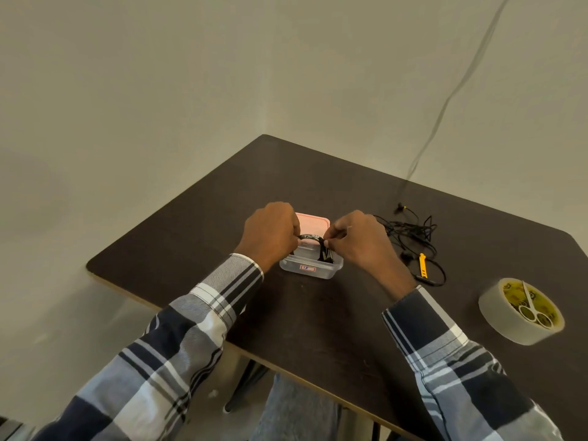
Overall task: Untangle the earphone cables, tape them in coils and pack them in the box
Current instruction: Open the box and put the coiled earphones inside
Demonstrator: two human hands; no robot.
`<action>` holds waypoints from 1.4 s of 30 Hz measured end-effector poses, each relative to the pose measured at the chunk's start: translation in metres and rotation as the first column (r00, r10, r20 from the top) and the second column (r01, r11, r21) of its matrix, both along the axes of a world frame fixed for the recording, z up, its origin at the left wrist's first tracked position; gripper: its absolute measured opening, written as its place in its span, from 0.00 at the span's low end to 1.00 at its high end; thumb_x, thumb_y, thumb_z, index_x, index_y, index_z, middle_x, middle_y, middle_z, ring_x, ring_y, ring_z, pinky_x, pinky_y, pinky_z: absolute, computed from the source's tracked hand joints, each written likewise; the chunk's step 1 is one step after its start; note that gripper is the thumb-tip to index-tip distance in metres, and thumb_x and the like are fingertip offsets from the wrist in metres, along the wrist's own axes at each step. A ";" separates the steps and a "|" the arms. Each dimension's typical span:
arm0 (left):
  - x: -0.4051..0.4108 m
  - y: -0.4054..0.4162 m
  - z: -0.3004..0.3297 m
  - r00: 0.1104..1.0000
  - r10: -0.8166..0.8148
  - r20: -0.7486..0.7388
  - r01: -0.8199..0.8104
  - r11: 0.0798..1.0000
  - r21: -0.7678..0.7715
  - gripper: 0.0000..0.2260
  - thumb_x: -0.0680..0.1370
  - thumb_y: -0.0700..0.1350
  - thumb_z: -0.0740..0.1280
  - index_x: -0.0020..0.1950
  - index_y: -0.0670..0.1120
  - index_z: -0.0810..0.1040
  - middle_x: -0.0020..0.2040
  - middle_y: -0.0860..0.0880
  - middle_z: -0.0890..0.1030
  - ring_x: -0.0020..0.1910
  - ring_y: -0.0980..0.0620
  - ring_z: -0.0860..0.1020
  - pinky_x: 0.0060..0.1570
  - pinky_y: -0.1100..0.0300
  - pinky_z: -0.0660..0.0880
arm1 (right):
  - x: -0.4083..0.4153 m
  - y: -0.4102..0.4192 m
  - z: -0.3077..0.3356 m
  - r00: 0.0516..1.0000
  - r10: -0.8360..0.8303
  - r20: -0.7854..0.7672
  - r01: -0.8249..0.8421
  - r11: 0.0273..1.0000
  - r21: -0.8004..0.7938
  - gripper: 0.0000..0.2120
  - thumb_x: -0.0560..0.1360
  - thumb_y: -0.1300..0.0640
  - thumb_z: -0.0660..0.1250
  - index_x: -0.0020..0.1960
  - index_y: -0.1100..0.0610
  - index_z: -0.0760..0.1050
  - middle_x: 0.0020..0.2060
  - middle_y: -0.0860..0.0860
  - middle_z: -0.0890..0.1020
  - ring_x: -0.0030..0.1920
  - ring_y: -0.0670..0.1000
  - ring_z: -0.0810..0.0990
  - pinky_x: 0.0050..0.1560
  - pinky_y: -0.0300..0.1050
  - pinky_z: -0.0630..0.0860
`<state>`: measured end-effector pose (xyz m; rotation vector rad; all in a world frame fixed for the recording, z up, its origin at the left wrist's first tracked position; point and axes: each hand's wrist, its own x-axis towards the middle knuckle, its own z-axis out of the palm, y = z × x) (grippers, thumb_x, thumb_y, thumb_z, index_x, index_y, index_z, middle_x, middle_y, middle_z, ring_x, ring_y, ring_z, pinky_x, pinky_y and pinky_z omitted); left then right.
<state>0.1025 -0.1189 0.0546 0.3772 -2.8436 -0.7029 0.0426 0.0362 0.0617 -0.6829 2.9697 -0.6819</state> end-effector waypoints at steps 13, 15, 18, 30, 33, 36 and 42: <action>0.000 -0.026 -0.011 0.960 0.157 -0.231 -0.044 0.901 0.432 0.07 0.76 0.50 0.72 0.43 0.47 0.85 0.38 0.53 0.84 0.35 0.59 0.79 0.34 0.64 0.71 | -0.018 0.018 -0.008 0.992 -0.125 -0.019 0.105 0.897 -0.429 0.04 0.73 0.55 0.74 0.39 0.52 0.84 0.33 0.43 0.83 0.34 0.42 0.80 0.37 0.39 0.76; -0.006 -0.031 -0.016 0.957 0.191 -0.219 -0.079 0.897 0.435 0.08 0.77 0.51 0.71 0.43 0.47 0.85 0.39 0.53 0.84 0.35 0.58 0.79 0.34 0.63 0.72 | -0.026 0.020 -0.018 0.986 -0.151 0.077 0.170 0.862 -0.477 0.06 0.73 0.54 0.74 0.38 0.53 0.84 0.31 0.45 0.83 0.32 0.44 0.80 0.36 0.42 0.77; -0.014 -0.038 -0.029 0.968 0.210 -0.135 -0.136 0.896 0.422 0.08 0.76 0.50 0.72 0.43 0.47 0.85 0.39 0.50 0.85 0.35 0.55 0.80 0.41 0.57 0.80 | -0.030 0.021 -0.032 0.954 -0.165 0.251 0.269 0.843 -0.466 0.08 0.72 0.51 0.74 0.38 0.55 0.84 0.29 0.48 0.83 0.29 0.46 0.78 0.32 0.43 0.76; -0.037 -0.040 -0.046 0.955 0.281 -0.092 -0.211 0.866 0.452 0.11 0.79 0.50 0.68 0.45 0.43 0.85 0.42 0.48 0.85 0.39 0.53 0.81 0.34 0.62 0.72 | -0.031 -0.016 -0.056 0.931 -0.240 0.275 0.354 0.777 -0.520 0.08 0.73 0.57 0.69 0.38 0.52 0.85 0.35 0.46 0.86 0.40 0.49 0.85 0.43 0.56 0.83; -0.035 -0.049 -0.048 0.952 0.292 -0.094 -0.216 0.857 0.468 0.11 0.79 0.48 0.68 0.46 0.42 0.85 0.43 0.47 0.84 0.39 0.53 0.80 0.34 0.61 0.72 | -0.032 -0.028 -0.056 0.933 -0.232 0.276 0.348 0.779 -0.521 0.09 0.74 0.58 0.68 0.39 0.53 0.86 0.37 0.47 0.85 0.41 0.49 0.84 0.45 0.57 0.83; -0.031 -0.062 -0.048 0.946 0.310 -0.100 -0.230 0.853 0.469 0.10 0.79 0.48 0.68 0.47 0.42 0.85 0.43 0.47 0.84 0.39 0.54 0.79 0.34 0.62 0.71 | -0.030 -0.045 -0.055 0.938 -0.222 0.268 0.333 0.794 -0.508 0.10 0.76 0.59 0.67 0.40 0.55 0.85 0.36 0.46 0.83 0.40 0.48 0.82 0.46 0.58 0.83; -0.016 -0.096 -0.045 0.919 0.374 -0.127 -0.282 0.847 0.450 0.13 0.79 0.48 0.68 0.41 0.41 0.84 0.38 0.44 0.84 0.37 0.46 0.80 0.39 0.52 0.77 | -0.021 -0.081 -0.056 0.956 -0.158 0.246 0.268 0.810 -0.521 0.10 0.78 0.61 0.65 0.44 0.60 0.85 0.42 0.52 0.85 0.44 0.50 0.82 0.49 0.55 0.83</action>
